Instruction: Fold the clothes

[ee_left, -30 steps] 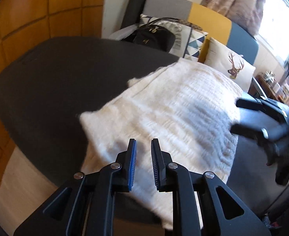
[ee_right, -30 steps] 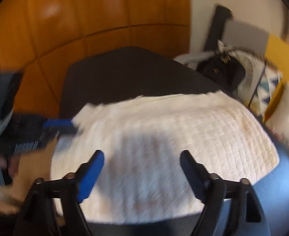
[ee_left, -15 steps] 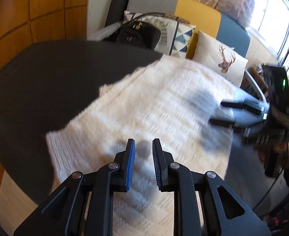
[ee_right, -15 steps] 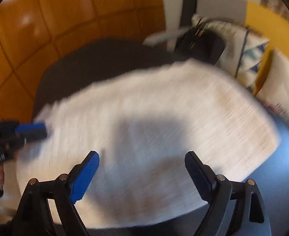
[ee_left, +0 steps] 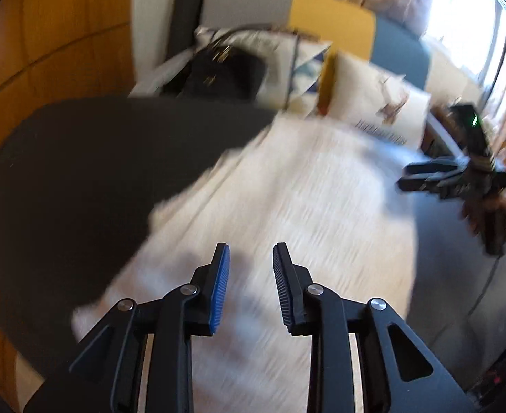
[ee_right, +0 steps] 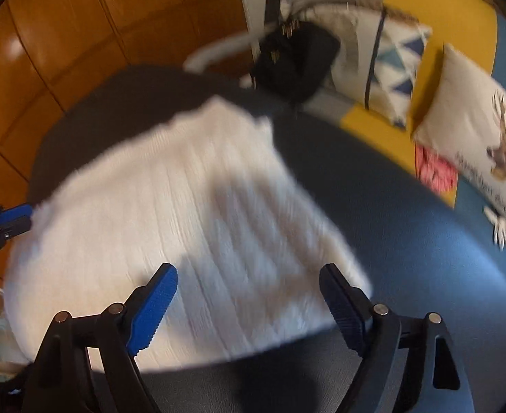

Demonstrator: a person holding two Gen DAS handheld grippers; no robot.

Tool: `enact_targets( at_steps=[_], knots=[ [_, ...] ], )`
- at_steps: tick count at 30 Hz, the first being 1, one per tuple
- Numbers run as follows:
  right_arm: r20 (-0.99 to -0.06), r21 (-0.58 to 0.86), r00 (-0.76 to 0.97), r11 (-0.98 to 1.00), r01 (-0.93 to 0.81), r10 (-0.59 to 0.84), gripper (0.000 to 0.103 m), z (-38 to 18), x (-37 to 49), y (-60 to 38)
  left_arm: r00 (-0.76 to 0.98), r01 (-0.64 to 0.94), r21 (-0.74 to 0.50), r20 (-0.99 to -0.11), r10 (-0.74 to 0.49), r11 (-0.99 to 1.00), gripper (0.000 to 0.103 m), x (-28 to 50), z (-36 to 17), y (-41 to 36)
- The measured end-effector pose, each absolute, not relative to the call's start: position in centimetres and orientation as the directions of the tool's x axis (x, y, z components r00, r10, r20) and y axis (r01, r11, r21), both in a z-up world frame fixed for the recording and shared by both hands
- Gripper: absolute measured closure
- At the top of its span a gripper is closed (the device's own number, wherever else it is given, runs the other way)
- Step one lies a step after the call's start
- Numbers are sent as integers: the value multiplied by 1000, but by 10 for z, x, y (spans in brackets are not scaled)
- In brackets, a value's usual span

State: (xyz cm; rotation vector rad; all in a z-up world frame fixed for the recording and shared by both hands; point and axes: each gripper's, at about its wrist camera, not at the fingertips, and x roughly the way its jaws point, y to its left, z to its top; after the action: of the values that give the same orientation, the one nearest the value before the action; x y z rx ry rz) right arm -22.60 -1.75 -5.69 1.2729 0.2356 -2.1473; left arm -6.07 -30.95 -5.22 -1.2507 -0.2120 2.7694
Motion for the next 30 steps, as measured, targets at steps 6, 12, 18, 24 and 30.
enact_targets(
  at_steps=[6,12,18,24,30],
  knots=[
    [-820,327,-202,-726,605,-536,13,-75,-258,-25,-624,-165,-156,-749,226,-974,74,-161,-54,-268],
    [-862,239,-241,-777,582,-446,9,-93,-251,0,-520,-156,-114,-835,180,-981,74,-215,-89,-249],
    [-737,305,-281,-674,673,-615,9,-47,-238,-10,-543,-141,-185,-807,232,-973,70,-246,-80,-244],
    [-811,241,-214,-644,726,-544,8,-75,-233,-43,-463,-159,-152,-861,210,-975,70,-276,-97,-220],
    [-847,217,-200,-665,715,-492,8,-103,-223,-35,-476,-214,-168,-842,253,-962,68,-269,-104,-217]
  ],
)
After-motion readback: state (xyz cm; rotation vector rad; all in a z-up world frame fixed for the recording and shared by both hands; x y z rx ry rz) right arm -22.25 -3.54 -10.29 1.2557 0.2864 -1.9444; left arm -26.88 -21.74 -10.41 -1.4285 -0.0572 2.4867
